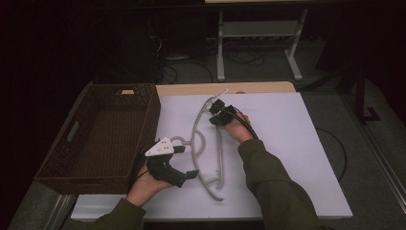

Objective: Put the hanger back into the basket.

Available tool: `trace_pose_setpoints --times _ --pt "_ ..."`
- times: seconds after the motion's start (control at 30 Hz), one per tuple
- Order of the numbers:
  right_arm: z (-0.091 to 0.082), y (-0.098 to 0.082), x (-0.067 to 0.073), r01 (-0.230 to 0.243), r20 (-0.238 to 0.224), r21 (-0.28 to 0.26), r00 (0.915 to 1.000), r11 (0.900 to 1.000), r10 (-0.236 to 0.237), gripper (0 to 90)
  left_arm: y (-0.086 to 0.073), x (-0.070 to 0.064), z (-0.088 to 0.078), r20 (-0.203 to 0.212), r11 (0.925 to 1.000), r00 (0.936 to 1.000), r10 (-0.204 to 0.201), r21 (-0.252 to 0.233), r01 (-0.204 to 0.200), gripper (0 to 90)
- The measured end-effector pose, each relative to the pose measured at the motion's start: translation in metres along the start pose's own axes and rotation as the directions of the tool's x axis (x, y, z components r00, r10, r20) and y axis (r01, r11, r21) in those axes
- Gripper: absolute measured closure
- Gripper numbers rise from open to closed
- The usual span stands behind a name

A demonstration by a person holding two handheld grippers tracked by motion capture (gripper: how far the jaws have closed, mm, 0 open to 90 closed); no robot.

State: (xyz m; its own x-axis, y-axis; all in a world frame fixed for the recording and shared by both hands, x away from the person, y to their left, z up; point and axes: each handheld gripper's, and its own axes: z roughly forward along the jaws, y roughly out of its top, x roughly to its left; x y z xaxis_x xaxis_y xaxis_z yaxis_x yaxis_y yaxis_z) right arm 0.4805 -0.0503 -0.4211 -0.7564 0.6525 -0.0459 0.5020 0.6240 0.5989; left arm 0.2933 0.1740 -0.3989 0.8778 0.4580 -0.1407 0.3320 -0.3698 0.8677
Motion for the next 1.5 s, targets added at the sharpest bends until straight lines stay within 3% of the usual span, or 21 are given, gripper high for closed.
trace_pose_setpoints --times 0.2,0.3,0.6,0.93,0.97,1.1,1.2,1.3,1.5 --pt "0.001 -0.002 0.000 -0.003 0.016 0.027 0.9999 1.000 0.002 89.6 0.000 -0.001 0.001 -0.001 1.0000 1.0000 0.000 0.002 0.000 0.0" --pt "0.007 -0.004 0.004 0.037 0.053 0.066 0.9978 0.997 -0.040 89.6 0.000 -0.001 0.001 -0.002 1.0000 1.0000 -0.003 -0.001 0.003 0.0" --pt "-0.005 -0.019 -0.010 -0.007 0.094 0.096 0.9956 0.995 -0.003 89.7 -0.001 0.001 0.000 -0.003 1.0000 1.0000 -0.004 0.003 0.004 0.0" --pt "-0.032 -0.059 -0.031 -0.071 0.111 0.116 0.9921 0.991 0.058 89.7 -0.001 0.001 0.002 -0.004 1.0000 1.0000 -0.004 0.009 0.004 0.0" --pt "-0.044 -0.075 -0.036 -0.094 0.126 0.122 0.9889 0.988 0.079 89.7 -0.001 0.000 0.002 -0.004 0.9999 1.0000 -0.006 0.010 0.006 0.0" --pt "-0.054 -0.089 -0.038 -0.123 0.131 0.124 0.9855 0.985 0.107 89.7 -0.001 0.001 0.003 -0.003 0.9999 1.0000 -0.009 0.009 0.009 0.0" --pt "-0.072 -0.113 -0.041 -0.151 0.144 0.135 0.9808 0.979 0.132 89.7 -0.002 0.001 0.003 -0.002 0.9999 1.0000 -0.007 0.008 0.007 0.0" --pt "-0.078 -0.123 -0.041 -0.153 0.141 0.128 0.9807 0.980 0.135 89.6 -0.001 0.001 0.004 0.000 0.9999 1.0000 0.004 0.016 -0.004 0.0" --pt "-0.091 -0.133 -0.035 -0.151 0.112 0.035 0.9829 0.988 0.146 89.6 -0.002 0.001 0.005 0.002 0.9999 1.0000 -0.003 0.016 0.003 0.0"
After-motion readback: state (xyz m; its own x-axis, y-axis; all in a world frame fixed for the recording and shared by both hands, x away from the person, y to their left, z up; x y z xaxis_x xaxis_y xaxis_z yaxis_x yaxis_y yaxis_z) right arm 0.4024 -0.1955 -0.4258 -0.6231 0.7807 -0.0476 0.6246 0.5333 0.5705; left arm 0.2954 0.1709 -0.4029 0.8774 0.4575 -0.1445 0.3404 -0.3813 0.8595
